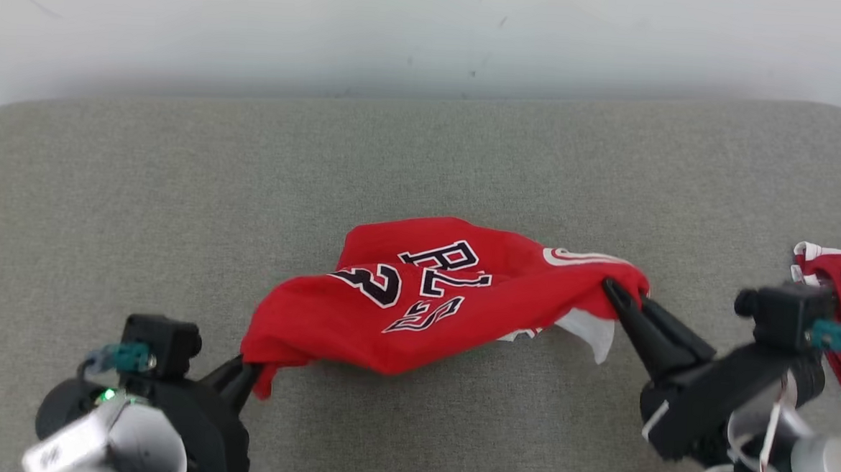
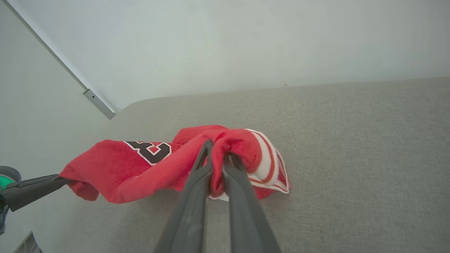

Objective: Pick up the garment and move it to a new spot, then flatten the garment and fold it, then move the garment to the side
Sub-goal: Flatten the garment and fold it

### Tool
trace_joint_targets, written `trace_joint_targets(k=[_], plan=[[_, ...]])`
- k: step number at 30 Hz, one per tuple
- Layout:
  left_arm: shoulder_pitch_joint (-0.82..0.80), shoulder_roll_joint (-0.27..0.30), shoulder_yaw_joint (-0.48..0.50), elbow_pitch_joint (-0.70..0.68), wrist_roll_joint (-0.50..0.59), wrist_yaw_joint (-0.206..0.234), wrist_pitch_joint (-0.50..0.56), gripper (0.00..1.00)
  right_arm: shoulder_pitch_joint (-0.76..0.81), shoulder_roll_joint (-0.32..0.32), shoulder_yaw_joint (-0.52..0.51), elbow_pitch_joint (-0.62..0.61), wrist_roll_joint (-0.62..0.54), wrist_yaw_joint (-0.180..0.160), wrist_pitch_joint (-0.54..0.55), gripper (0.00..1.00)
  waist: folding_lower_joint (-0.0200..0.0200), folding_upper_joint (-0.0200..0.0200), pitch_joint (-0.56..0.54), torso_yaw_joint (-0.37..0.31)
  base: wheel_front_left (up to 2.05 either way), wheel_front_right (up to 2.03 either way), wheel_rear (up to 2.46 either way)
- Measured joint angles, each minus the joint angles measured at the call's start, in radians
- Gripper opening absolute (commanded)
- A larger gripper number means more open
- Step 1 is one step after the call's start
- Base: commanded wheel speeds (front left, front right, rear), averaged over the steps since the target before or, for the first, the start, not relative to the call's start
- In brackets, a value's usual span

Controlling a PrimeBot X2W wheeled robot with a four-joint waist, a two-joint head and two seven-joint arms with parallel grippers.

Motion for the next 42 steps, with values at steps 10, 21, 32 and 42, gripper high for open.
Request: trace_joint_targets(k=[10, 21, 32, 42], plan=[[-0.335, 0.026, -0.076, 0.288, 0.048, -0.104, 0.179, 0.41, -0.340, 0.020, -0.009, 0.278, 0.006, -0.031, 0.053, 0.00, 0.0002, 0.0000, 0.072, -0.011, 0.00, 0.00, 0.00], [-0.514, -0.031, -0.121, 0.453, 0.111, -0.157, 0.117, 1.00, -0.465, 0.063, -0.012, 0.460, -0.027, -0.054, -0.021, 1.00, 0.0004, 0.0002, 0.143, -0.022, 0.00, 0.00, 0.00], [-0.410, -0.065, -0.039, 0.444, 0.134, -0.047, -0.142, 1.00, -0.316, 0.049, -0.015, 0.413, -0.121, -0.059, -0.198, 1.00, 0.0000, 0.0001, 0.089, 0.006, 0.00, 0.00, 0.00], [-0.205, -0.124, 0.099, 0.322, 0.132, 0.039, -0.389, 1.00, -0.131, 0.090, -0.046, 0.315, -0.193, -0.137, -0.400, 1.00, -0.0001, -0.0001, 0.010, 0.016, 0.00, 0.00, 0.00]])
